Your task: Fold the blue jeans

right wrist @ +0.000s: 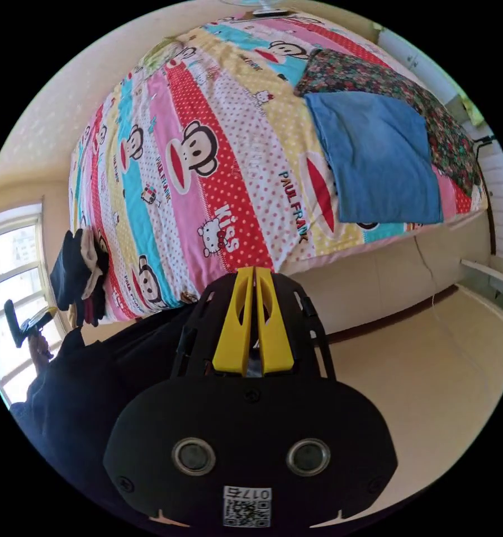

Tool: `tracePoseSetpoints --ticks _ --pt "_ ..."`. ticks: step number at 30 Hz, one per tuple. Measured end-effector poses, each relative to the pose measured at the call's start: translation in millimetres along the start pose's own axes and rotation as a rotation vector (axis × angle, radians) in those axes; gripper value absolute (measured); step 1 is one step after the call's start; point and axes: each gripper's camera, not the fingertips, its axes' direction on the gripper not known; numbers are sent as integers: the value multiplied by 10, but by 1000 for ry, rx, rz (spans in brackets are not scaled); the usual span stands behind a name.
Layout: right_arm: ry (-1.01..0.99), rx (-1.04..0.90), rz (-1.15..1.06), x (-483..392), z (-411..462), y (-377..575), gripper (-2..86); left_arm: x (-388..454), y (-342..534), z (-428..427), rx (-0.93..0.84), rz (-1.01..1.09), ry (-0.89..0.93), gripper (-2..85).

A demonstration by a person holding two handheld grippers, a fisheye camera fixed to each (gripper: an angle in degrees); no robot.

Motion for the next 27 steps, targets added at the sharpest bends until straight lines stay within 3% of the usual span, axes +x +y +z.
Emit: tracePoseSetpoints --ticks 3,7,13,16,19,22,25,27 --pt "-109 12 190 722 127 180 31 555 -346 417 -69 52 36 -10" --pt "-239 54 252 1334 117 -3 61 1079 -660 1060 -226 74 22 -10" --pt "-167 220 223 1842 -394 -872 107 1482 -985 1592 -296 37 -20 -10" --pt "-121 218 195 1907 -415 -1290 128 1570 -1033 1784 -259 -21 46 -10" --pt "-133 82 229 1845 -5 -1621 115 1536 -987 1945 -202 -105 191 -10" --pt "-109 181 302 1515 -60 -1587 56 1410 -916 2028 -134 -196 241 -10" --pt "-308 326 81 722 -329 -1438 28 1308 -879 2053 -65 -273 246 -10" --pt "-402 318 -110 49 -420 -1341 19 1275 -903 2103 -44 -294 259 -10"
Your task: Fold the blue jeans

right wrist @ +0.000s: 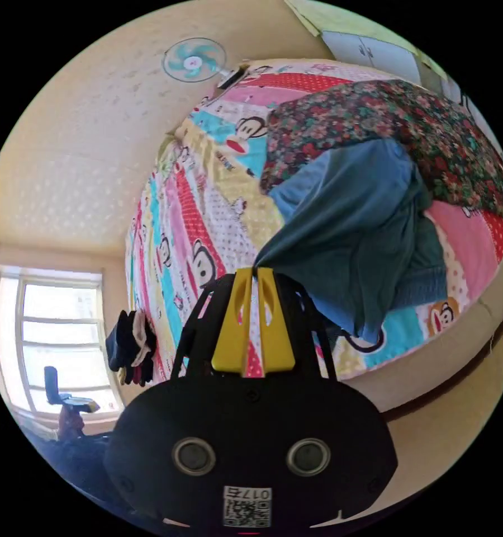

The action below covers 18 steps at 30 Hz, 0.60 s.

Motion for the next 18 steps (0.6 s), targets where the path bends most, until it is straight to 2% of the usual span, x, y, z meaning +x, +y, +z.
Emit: tracePoseSetpoints --ticks 3,5,7,9,11,14,16,18 --pt "-164 -126 -252 -1027 408 155 11 -22 -110 144 -3 -12 -9 -10" --pt "-251 -293 -425 -1504 804 290 10 -10 -172 237 -6 -4 -9 -10" --pt "-389 -576 -612 -1927 1296 535 10 -1 -243 342 -16 14 -7 -10" --pt "-530 -676 -708 -2057 1368 685 13 -27 -275 384 -15 12 -26 -10" --pt "-564 -635 -603 -1911 1277 671 19 -84 -280 402 3 -8 -41 -10" --pt "-499 -485 -307 -1245 958 573 37 -243 -287 489 18 -53 -6 -10" --pt "-266 -270 -12 -493 451 636 64 -380 -295 600 30 -105 48 -10" --pt "-88 -129 187 21 35 775 95 -436 -306 679 39 -126 95 -10"
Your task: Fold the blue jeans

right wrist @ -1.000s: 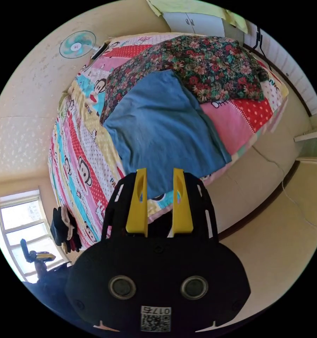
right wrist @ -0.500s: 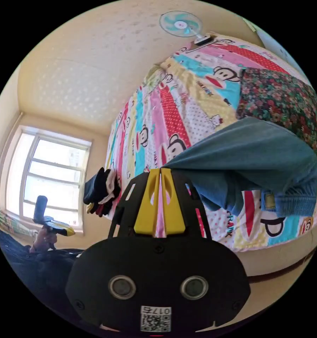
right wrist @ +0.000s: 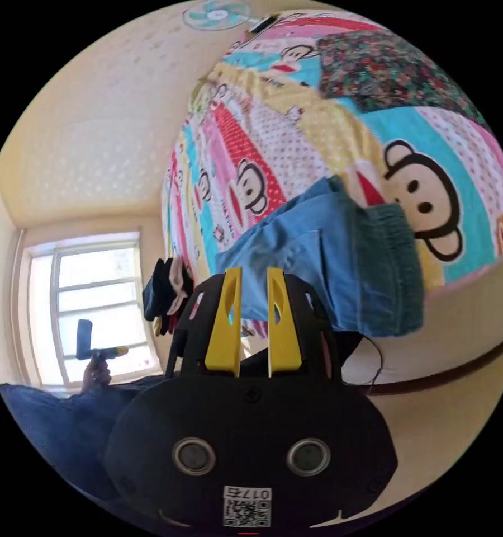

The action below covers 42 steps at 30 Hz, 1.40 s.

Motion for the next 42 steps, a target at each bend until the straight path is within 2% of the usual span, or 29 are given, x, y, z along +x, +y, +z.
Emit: tracePoseSetpoints --ticks 1,4,9,14,16,17,18,23,25,28,34,37,39,42 --pt "42 81 96 282 -244 73 117 -13 -18 49 1 -3 18 -10" --pt "49 113 139 679 -489 50 131 38 -95 171 -12 12 7 -10" --pt "-39 81 112 399 -350 -363 140 247 -255 407 -40 49 -21 -10" --pt "154 -92 174 -90 204 -769 142 504 -392 656 -63 83 -34 -10" --pt "282 -182 248 20 541 -693 83 624 -427 732 -51 94 -30 -10" --pt "265 -231 271 76 624 -652 69 649 -432 748 -47 95 -29 -10" --pt "163 -294 282 152 700 -544 50 692 -434 776 -39 96 -24 -10" --pt "-292 -29 126 73 -33 -42 36 789 -433 873 6 84 11 -9" --pt "-654 8 -154 -216 -403 -6 33 874 -469 872 46 114 62 -6" --pt "-1056 -7 -517 -774 -821 90 30 1073 -510 743 107 190 115 13" --pt "-1446 -118 -1008 -2001 -1584 515 28 1768 -319 -53 323 427 152 57" --pt "-1630 -150 -1107 -2611 -1981 719 26 2195 -120 -453 384 559 79 61" --pt "-1679 -214 -1177 -3038 -2212 879 26 2419 23 -625 423 623 25 63" --pt "-1644 -307 -1309 -3777 -2554 1284 24 2642 197 -772 520 698 -19 76"
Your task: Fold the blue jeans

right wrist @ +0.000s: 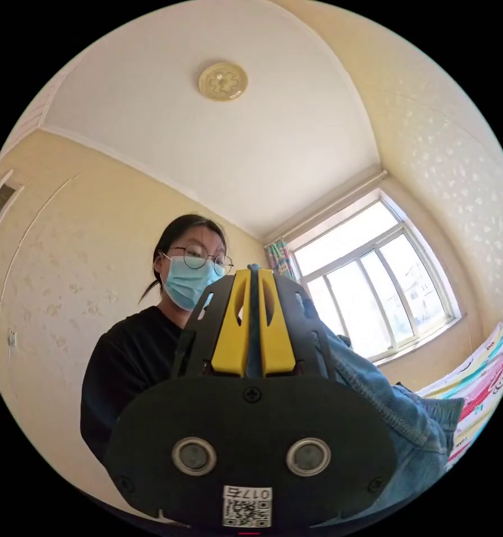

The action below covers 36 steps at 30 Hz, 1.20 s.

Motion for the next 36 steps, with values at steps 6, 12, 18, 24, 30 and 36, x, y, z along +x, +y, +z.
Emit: tracePoseSetpoints --ticks 6,12,18,24,30,36 --pt "-127 -89 21 97 1309 -618 22 17 -34 196 54 -31 342 211" --pt "-126 -22 13 105 2156 -873 23 651 233 -535 295 231 374 199" --pt "-101 -72 -86 44 2825 -959 25 824 451 -1463 474 316 588 186" --pt "-145 -53 -46 391 3184 -797 24 683 562 -2130 719 242 684 64" --pt "130 -109 -17 352 2866 -637 23 761 636 -3526 943 257 336 43" --pt "550 -262 -103 31 2709 -233 23 1031 620 -4460 1126 311 126 38"
